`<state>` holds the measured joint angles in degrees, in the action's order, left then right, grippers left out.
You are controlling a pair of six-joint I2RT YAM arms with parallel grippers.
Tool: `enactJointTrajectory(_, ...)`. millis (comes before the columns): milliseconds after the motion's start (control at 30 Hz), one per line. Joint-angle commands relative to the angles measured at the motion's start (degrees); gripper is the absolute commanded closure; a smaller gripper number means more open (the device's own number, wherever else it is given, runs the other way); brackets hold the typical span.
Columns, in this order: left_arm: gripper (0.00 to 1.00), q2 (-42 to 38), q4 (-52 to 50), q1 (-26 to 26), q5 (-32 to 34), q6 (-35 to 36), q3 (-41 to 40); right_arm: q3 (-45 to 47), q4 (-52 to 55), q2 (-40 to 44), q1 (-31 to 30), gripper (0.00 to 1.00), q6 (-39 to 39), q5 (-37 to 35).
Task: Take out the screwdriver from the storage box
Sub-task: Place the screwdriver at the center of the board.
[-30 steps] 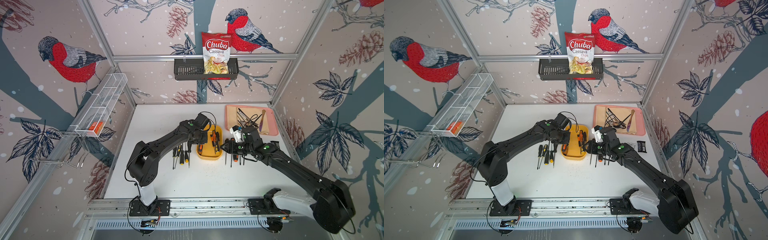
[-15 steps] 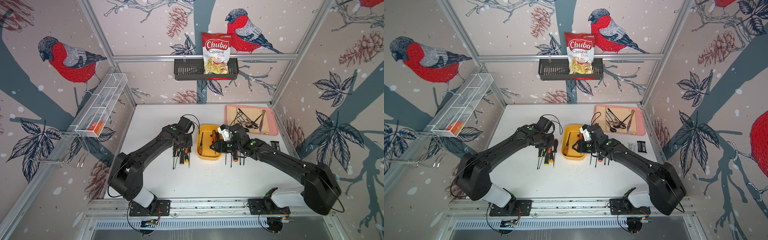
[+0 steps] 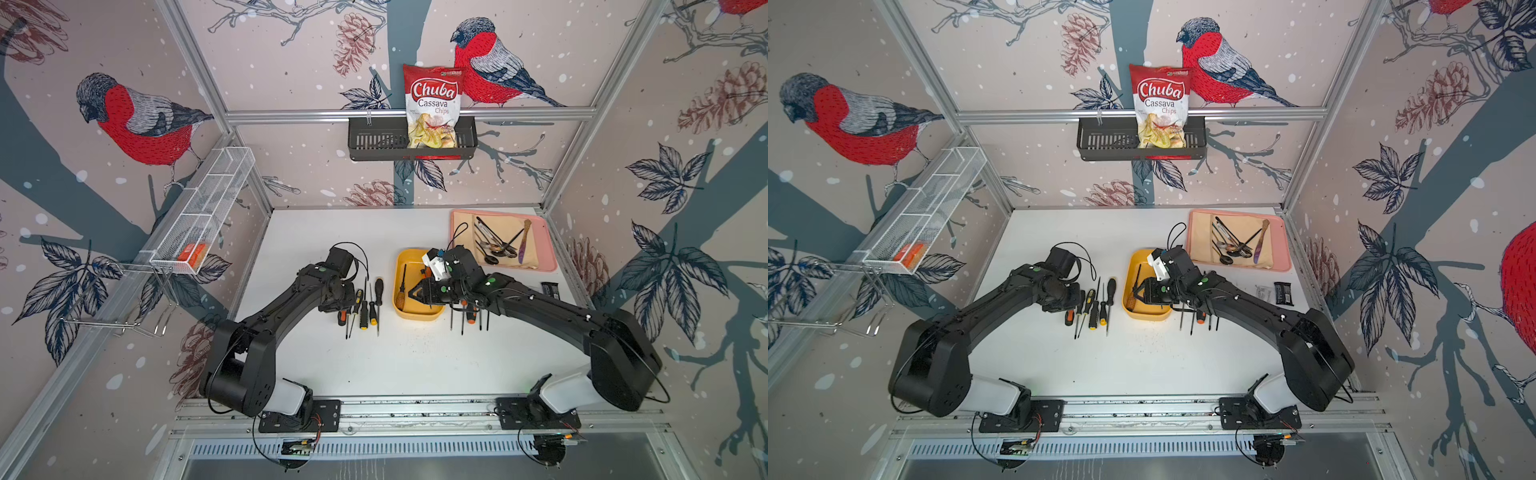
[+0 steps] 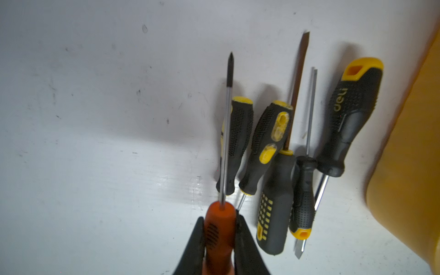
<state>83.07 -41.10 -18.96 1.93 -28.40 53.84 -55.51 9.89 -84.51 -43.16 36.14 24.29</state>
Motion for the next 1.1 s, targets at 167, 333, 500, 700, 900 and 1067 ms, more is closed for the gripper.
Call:
enactJointTrajectory(167,0.87,2.1,4.6,1.2,1.0,2.1,-3.6,-0.3,-1.0,-0.1,-0.3,0.62,0.5,-1.0)
enactJointTrajectory(333,0.86,2.9,6.7,1.3,0.0,2.4,-4.9,0.0,-0.8,0.1,-0.3,0.62,0.4,-1.3)
enactJointTrajectory(500,0.84,3.6,8.2,1.4,-0.4,2.1,-6.0,0.1,-0.4,0.2,-0.3,0.62,0.3,-1.6)
enactJointTrajectory(700,0.79,4.4,9.2,1.4,-0.6,1.7,-6.7,0.5,-0.1,0.6,-0.3,0.62,0.0,-1.8)
enactJointTrajectory(900,0.72,4.4,9.6,1.4,-1.1,1.4,-7.0,1.0,0.2,1.1,-0.2,0.62,0.0,-2.1)
enactJointTrajectory(1067,0.68,3.3,8.9,1.4,-1.4,1.3,-6.7,1.1,0.5,1.5,-0.2,0.62,0.2,-2.6)
